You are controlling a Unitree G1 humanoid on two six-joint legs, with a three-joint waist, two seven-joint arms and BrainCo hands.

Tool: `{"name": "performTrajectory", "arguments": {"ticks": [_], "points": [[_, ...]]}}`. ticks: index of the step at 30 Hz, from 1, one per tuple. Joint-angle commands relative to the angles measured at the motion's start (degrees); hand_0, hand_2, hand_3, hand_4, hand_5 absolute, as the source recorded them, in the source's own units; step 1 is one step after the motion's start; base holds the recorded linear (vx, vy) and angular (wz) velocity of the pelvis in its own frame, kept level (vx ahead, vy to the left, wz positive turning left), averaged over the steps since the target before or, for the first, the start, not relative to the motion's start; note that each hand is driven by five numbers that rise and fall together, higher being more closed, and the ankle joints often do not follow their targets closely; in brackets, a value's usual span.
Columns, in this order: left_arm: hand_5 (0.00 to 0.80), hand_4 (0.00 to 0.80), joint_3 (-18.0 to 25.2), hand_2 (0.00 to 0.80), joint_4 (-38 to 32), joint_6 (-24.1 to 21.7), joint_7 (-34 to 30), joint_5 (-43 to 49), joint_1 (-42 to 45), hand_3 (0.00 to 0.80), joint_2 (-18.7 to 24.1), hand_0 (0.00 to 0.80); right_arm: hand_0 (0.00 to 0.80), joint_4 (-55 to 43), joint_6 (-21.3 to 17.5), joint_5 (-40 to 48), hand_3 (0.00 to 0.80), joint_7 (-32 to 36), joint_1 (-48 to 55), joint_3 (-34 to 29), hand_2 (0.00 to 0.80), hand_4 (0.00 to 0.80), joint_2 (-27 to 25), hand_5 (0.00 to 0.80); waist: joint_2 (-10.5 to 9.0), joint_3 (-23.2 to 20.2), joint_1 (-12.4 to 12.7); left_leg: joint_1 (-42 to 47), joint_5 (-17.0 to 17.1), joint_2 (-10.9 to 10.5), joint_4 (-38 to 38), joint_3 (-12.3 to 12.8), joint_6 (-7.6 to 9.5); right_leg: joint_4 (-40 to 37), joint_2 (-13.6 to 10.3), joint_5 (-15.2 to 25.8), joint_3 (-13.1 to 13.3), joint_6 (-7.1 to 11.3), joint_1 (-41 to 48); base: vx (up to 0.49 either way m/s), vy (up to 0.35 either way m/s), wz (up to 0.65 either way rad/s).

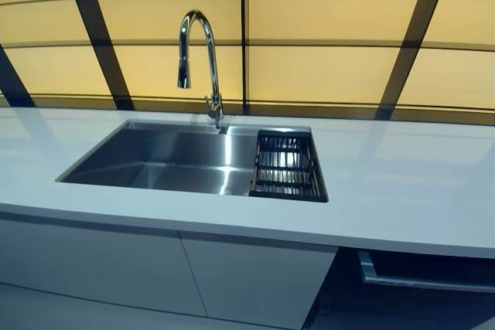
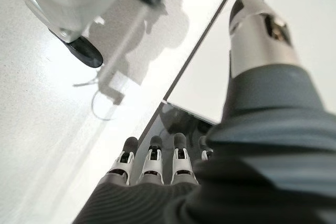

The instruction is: Take plates into dishwasher

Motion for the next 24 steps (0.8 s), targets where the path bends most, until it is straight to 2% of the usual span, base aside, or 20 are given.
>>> {"name": "performTrajectory", "arguments": {"ticks": [1, 2, 3, 5, 7, 9, 12, 14, 17, 19, 21, 24], "points": [[0.000, 0.000, 1.43, 0.000, -1.34, -2.53, -1.11, -0.34, -2.28, 0.000, 0.28, 0.000, 0.000, 0.53, 0.40, 2.02, 0.000, -0.65, -2.91, -1.44, 0.000, 0.000, -1.10, 0.000, 0.29, -0.56, -0.26, 4.38, -2.58, 0.45, 0.01, -3.13, 2.41, -2.70, 3.23, 5.61, 3.20, -0.82, -4.62, -0.277, 0.471, 0.25], [0.000, 0.000, 0.98, 0.000, -1.39, -3.26, -1.49, -0.44, -2.33, 0.000, 0.32, 0.000, 0.000, 1.20, 0.55, 2.48, 0.000, -1.17, -3.22, -1.56, 0.000, 0.000, -1.09, 0.000, 0.33, -0.61, -0.60, 6.19, -5.03, 0.58, -2.41, -3.20, 2.87, -2.20, 2.40, 6.81, 3.59, 0.30, -6.49, -0.254, 0.448, 0.21], [0.000, 0.000, 0.56, 0.000, -1.47, -3.63, -1.76, -0.09, -2.51, 0.000, 0.55, 0.000, 0.000, 2.36, 0.30, 2.68, 0.000, -1.59, -3.79, -1.96, 0.000, 0.000, -0.80, 0.000, 0.16, -0.41, -1.12, 8.62, -7.92, 0.79, -6.01, -2.03, 3.37, -2.27, 1.51, 8.66, 3.93, 1.89, -8.02, -0.279, 0.481, 0.17], [0.000, 0.000, -0.41, 0.000, -1.09, -3.47, -1.84, 0.49, -3.32, 0.000, 1.10, 0.000, 0.000, 3.28, -0.53, 2.29, 0.000, -1.87, -4.26, -2.07, 0.000, 0.000, -0.33, 0.000, -0.31, 0.34, -1.67, 9.65, -8.74, 0.28, -8.57, -0.52, 4.23, -3.11, 0.46, 11.31, 4.18, 3.98, -9.31, -0.283, 0.437, 0.00], [0.000, 0.000, -1.75, 0.000, -0.61, -2.78, -1.37, 1.70, -4.25, 0.000, 1.82, 0.000, 0.000, 3.05, -1.31, 1.57, 0.000, -2.84, -4.41, -1.40, 0.000, 0.000, 0.10, 0.000, -1.25, 1.22, -2.22, 9.44, -8.49, -1.17, -10.08, -0.34, 5.14, -5.25, -0.15, 14.95, 5.10, 6.15, -10.79, -0.296, 0.372, -0.01], [0.000, 0.000, -2.74, 0.000, 0.31, -1.87, -0.18, 1.97, -5.33, 0.000, 2.83, 0.000, 0.000, 2.88, -2.30, 2.70, 0.000, -1.78, -4.69, -1.32, 0.000, 0.000, 0.32, 0.000, -2.14, 2.02, -2.26, 8.69, -8.19, -2.25, -10.47, -0.61, 6.06, -6.45, -0.18, 16.98, 5.50, 6.91, -12.42, -0.354, 0.267, -0.08], [0.000, 0.000, -2.32, 0.000, 1.37, -1.86, 0.86, -0.41, -5.39, 0.000, 3.79, 0.000, 0.000, 2.18, -2.33, 2.19, 0.000, -0.86, -5.62, -0.94, 0.000, 0.000, 0.72, 0.000, -1.93, 2.65, -1.68, 8.16, -6.65, -2.12, -11.38, 0.57, 6.15, -3.45, -0.41, 16.58, 4.22, 6.52, -13.68, -0.324, 0.206, -0.20], [0.000, 0.000, -1.27, 0.000, 1.91, -1.36, 0.60, -0.48, -5.10, 0.000, 4.63, 0.000, 0.000, 1.17, -1.17, 2.49, 0.000, -0.05, -6.04, -0.41, 0.000, 0.000, 0.75, 0.000, -1.29, 2.24, -1.26, 7.41, -4.70, -1.69, -13.21, 2.12, 6.78, 1.18, -0.04, 14.45, 4.00, 5.72, -12.78, -0.308, 0.140, -0.36], [0.000, 0.000, -0.60, 0.000, 2.79, 0.33, -0.07, -1.55, -5.38, 0.000, 5.48, 0.000, 0.000, 1.42, -0.34, 3.14, 0.000, -0.38, -5.00, 0.05, 0.000, 0.000, 1.77, 0.000, -0.82, 0.62, -1.29, 6.60, -3.18, -1.77, -15.24, 3.21, 8.15, 3.92, 1.58, 11.10, 6.04, 4.89, -9.82, -0.248, 0.054, -0.25], [0.000, 0.000, -0.59, 0.000, 3.50, 1.68, -0.27, -2.18, -5.95, 0.000, 5.13, 0.000, 0.000, 2.50, 0.05, 3.62, 0.000, -0.34, -4.11, -0.14, 0.000, 0.000, 2.51, 0.000, -0.77, -0.67, -1.45, 6.40, -2.32, -2.11, -16.44, 2.97, 8.53, 2.58, 3.55, 8.19, 7.26, 4.14, -6.85, -0.157, -0.029, 0.12], [0.000, 0.000, -0.66, 0.000, 4.39, 2.13, -0.19, -2.53, -6.26, 0.000, 4.36, 0.000, 0.000, 3.85, 0.34, 4.11, 0.000, -0.04, -3.86, -0.16, 0.000, 0.000, 3.19, 0.000, -0.84, -1.76, -1.26, 6.61, -1.76, -2.27, -17.38, 3.18, 8.36, 0.39, 5.02, 5.94, 7.12, 3.25, -4.36, -0.125, -0.072, 0.11], [0.000, 0.000, 0.27, 0.000, 5.76, 0.84, -0.38, -3.27, -6.18, 0.000, 3.12, 0.000, 0.000, 5.24, 0.74, 4.08, 0.000, 0.63, -3.58, 0.35, 0.000, 0.000, 4.24, 0.000, -1.10, -2.86, -0.66, 6.55, -2.28, -2.77, -16.66, 4.08, 8.04, -1.26, 4.90, 5.57, 5.12, 2.94, -3.40, -0.145, -0.103, 0.01]]}}
